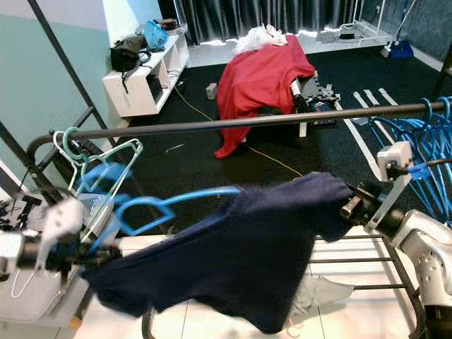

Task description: Hang hanger

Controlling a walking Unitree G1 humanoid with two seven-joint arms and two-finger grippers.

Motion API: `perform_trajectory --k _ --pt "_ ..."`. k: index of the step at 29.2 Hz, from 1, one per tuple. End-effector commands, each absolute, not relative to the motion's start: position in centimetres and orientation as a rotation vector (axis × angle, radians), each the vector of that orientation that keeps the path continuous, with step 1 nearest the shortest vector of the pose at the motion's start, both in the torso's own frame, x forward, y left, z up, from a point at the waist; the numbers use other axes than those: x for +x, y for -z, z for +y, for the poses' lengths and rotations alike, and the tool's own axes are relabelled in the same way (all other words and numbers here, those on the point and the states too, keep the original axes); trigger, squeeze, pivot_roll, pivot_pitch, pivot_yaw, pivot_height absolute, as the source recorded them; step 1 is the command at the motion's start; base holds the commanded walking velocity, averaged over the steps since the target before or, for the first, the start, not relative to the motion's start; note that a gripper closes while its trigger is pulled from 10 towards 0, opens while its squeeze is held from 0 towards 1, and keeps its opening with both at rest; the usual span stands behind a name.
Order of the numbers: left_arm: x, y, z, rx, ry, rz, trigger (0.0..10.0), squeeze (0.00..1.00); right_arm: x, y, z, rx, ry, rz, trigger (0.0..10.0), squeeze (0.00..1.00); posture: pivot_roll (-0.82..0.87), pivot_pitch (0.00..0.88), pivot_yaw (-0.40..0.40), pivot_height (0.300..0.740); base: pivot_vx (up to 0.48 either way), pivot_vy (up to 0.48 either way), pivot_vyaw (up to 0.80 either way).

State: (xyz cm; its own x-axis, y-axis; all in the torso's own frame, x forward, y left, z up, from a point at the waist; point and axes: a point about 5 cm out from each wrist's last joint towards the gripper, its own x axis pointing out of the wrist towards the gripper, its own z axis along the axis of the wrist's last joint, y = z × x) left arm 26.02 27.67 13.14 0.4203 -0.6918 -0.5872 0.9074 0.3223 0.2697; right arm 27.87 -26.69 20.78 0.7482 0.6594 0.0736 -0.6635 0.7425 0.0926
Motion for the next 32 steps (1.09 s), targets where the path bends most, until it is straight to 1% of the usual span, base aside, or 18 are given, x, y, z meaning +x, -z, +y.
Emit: perform_trajectory --k 1,5,6,7,8,9,11,13,16,19,21,22,24,25,26,30,31,32 --pt "25.6 -12.6 30.8 0.729 0.965 0.554 1.5 0.0 27.9 -22.3 -28.2 0.115 -0.64 -0.127 0.0 0.0 -0.17 0.0 0.095 0.74 0.0 0.0 0.0" --pt "25.7 -12.5 31.7 0.775 0.912 0.59 1.5 0.0 27.9 -22.6 -28.4 0.112 -0.625 -0.14 0.0 0.0 -0.18 0.0 0.095 0.74 0.0 0.0 0.0" --pt "26.0 -14.4 33.0 0.737 0.82 0.506 1.4 0.0 27.9 -22.8 -29.1 0.098 -0.573 -0.142 0.0 0.0 -0.18 0.0 0.096 0.74 0.0 0.0 0.0" --pt "26.0 -14.4 33.0 0.737 0.82 0.506 1.4 0.0 27.9 -22.8 -29.1 0.098 -0.573 -0.142 0.0 0.0 -0.18 0.0 0.096 0.74 0.0 0.0 0.0" --pt "26.0 -15.5 33.1 0.695 0.814 0.439 2.1 0.0 27.9 -22.6 -29.2 0.093 -0.557 -0.126 0.0 0.0 -0.19 0.0 0.095 0.74 0.0 0.0 0.0" --pt "26.1 -16.4 33.0 0.659 0.817 0.373 2.4 0.0 27.9 -22.3 -29.3 0.092 -0.55 -0.107 0.0 0.0 -0.19 0.0 0.095 0.74 0.0 0.0 0.0" --pt "25.9 -18.3 31.9 0.574 0.892 0.241 2.5 0.0 28.0 -21.3 -28.6 0.085 -0.559 -0.061 0.0 0.0 -0.18 0.0 0.09 0.74 0.0 0.0 0.0" --pt "25.6 -18.6 31.0 0.583 0.974 0.223 3.2 0.0 28.2 -20.8 -28.1 0.095 -0.564 -0.053 0.0 0.0 -0.18 0.0 0.09 0.74 0.0 0.0 0.0" --pt "25.6 -18.3 30.4 0.629 1.005 0.252 3.2 0.0 28.4 -20.7 -28.0 0.103 -0.563 -0.057 0.0 0.0 -0.17 0.0 0.089 0.74 0.0 0.0 0.0" --pt "25.9 -15.9 29.1 0.788 1.082 0.388 3.0 0.0 28.8 -21.0 -27.9 0.11 -0.564 -0.069 0.0 0.0 -0.17 0.0 0.087 0.74 0.0 0.0 0.0" --pt "25.7 -13.5 28.0 0.927 1.155 0.516 2.3 0.0 29.1 -21.4 -27.8 0.115 -0.57 -0.084 0.0 0.0 -0.16 0.0 0.086 0.74 0.0 0.0 0.0" --pt "25.6 -12.6 27.7 0.979 1.181 0.561 2.3 0.0 29.1 -21.5 -27.8 0.118 -0.573 -0.09 0.0 0.0 -0.16 0.0 0.086 0.74 0.0 0.0 0.0" --pt "25.4 -11.5 27.3 1.023 1.215 0.611 2.2 0.0 29.2 -21.7 -27.7 0.121 -0.575 -0.095 0.0 0.0 -0.16 0.0 0.089 0.74 0.0 0.0 0.0" --pt "25.4 -10.9 27.0 1.057 1.223 0.639 2.8 0.0 29.3 -21.7 -27.6 0.12 -0.575 -0.096 0.0 0.0 -0.15 0.0 0.093 0.74 0.0 0.0 0.0" --pt "25.4 -10.4 26.8 1.08 1.232 0.666 3.1 0.0 29.3 -21.7 -27.5 0.12 -0.574 -0.098 0.0 0.0 -0.15 0.0 0.093 0.74 0.0 0.0 0.0" --pt "25.4 -10.2 26.6 1.095 1.237 0.684 3.1 0.0 29.4 -21.7 -27.4 0.121 -0.573 -0.099 0.0 0.0 -0.15 0.0 0.093 0.74 0.0 0.0 0.0" --pt "25.6 -9.8 26.5 1.116 1.227 0.702 3.5 0.0 29.4 -21.6 -27.3 0.122 -0.573 -0.1 0.0 0.0 -0.15 0.0 0.094 0.74 0.0 0.0 0.0" --pt "25.6 -9.8 26.5 1.116 1.227 0.702 3.5 0.0 29.4 -21.6 -27.3 0.122 -0.573 -0.1 0.0 0.0 -0.15 0.0 0.094 0.74 0.0 0.0 0.0"
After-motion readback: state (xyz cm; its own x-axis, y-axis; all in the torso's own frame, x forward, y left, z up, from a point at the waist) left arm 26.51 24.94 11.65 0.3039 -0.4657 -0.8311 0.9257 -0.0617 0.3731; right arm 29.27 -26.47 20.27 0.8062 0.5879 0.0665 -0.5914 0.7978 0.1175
